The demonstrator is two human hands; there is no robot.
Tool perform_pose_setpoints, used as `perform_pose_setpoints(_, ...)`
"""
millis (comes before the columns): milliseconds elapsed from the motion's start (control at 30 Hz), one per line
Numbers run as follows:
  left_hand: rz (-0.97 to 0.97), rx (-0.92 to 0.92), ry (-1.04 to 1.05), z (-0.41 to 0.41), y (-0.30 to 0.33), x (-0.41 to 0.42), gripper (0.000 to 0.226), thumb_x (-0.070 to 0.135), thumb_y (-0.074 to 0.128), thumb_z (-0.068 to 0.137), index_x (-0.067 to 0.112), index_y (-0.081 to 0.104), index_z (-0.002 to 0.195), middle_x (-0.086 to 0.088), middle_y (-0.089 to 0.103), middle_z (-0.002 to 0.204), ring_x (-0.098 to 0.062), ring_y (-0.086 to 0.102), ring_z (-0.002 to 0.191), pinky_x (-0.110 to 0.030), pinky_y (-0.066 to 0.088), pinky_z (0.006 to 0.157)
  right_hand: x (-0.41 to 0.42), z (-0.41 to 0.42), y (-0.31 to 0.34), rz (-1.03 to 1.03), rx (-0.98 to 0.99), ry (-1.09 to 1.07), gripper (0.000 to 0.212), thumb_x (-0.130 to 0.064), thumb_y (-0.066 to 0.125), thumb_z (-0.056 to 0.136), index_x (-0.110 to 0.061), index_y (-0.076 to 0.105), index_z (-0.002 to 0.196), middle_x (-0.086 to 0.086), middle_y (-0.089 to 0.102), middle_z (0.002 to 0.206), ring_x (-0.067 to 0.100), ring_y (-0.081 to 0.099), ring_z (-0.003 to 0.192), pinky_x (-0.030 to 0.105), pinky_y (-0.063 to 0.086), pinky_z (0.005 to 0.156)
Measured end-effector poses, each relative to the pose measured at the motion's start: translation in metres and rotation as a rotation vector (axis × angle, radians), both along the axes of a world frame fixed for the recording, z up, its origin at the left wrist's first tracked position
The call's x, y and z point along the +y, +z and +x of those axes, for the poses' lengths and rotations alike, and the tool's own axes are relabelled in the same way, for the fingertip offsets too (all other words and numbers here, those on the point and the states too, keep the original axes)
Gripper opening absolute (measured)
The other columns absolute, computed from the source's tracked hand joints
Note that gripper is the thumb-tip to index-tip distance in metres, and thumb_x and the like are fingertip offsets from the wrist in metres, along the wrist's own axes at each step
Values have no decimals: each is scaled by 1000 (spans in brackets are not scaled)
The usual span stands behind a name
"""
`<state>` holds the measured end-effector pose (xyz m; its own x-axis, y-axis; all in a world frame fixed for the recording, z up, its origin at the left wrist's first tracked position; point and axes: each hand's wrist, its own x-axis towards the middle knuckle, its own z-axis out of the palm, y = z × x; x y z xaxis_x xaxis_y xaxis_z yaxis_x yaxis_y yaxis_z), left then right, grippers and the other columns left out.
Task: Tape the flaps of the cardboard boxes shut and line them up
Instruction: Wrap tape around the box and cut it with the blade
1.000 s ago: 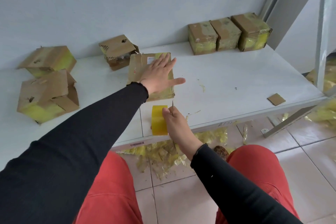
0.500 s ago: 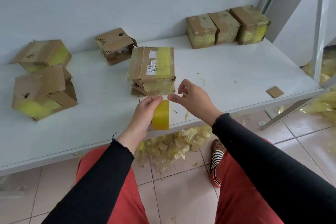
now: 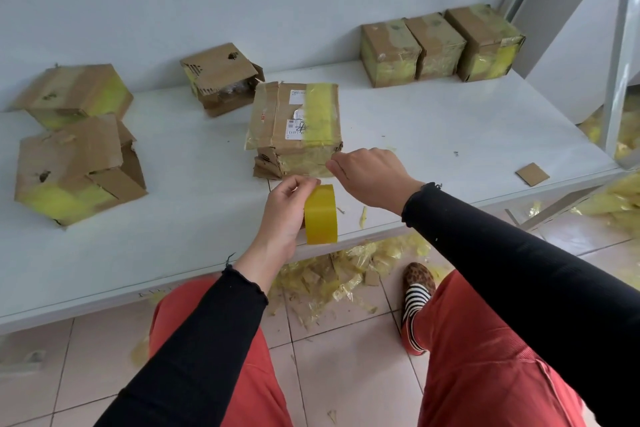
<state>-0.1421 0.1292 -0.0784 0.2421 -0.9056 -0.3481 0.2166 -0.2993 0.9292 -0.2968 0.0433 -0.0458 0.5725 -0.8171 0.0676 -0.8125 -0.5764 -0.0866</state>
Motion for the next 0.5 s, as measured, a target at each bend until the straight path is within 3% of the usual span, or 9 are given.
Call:
perform_pose_setpoints(100,-8,0,17,-1,1,-4,12,27,70,97,19,72,88,4,69,86,-14,61,75,-27,45,63,-7,3,-2,-38,93,7,44,-39,25,111,-19,48,80,-7,43,60,22,45,54,29,17,49)
perform_pose_setpoints(167,-11,-6,13,-2,1,-4,15,27,70,96,21,72,83,2,68,82,-15,61,72,-25,45,59,-9,-1,-2,-40,215,23,32,-26,30,110,-21,46,81,-7,45,62,24,51,58,29,23,49)
perform_pose_setpoints(233,-12,-18,3,-4,1,-2,15,26,70,97,20,72,84,-1,67,79,-17,61,70,-25,44,58,-10,-14,-3,3,289,-3,31,-29,29,110,-21,47,86,-6,50,68,23,52,61,30,33,56)
perform_pose_setpoints(300,-19,-14,3,-6,2,-1,14,26,70,97,18,73,86,-5,68,84,-22,60,79,-32,44,69,-12,-26,-2,33,173,-81,48,-50,26,108,-20,53,83,-4,58,70,21,52,62,32,33,57)
perform_pose_setpoints(367,-19,-13,6,-8,4,-2,14,26,70,96,17,74,86,-7,69,89,-25,61,87,-39,43,79,-13,-28,1,-43,-117,-154,53,-67,33,100,-22,55,83,-7,55,64,18,52,58,29,31,53)
perform_pose_setpoints(433,-21,3,5,-10,7,-1,14,25,70,96,14,74,88,-8,68,91,-25,61,87,-40,43,80,-12,-20,5,-72,-349,-164,40,-63,44,100,-24,55,100,-11,52,66,19,55,60,30,38,54)
perform_pose_setpoints(500,-17,7,-1,-11,8,0,13,23,70,96,13,73,89,-9,66,89,-24,60,83,-39,43,77,-15,-7,5,-24,-382,-137,28,-44,48,104,-26,54,124,-10,61,85,25,62,75,35,46,61)
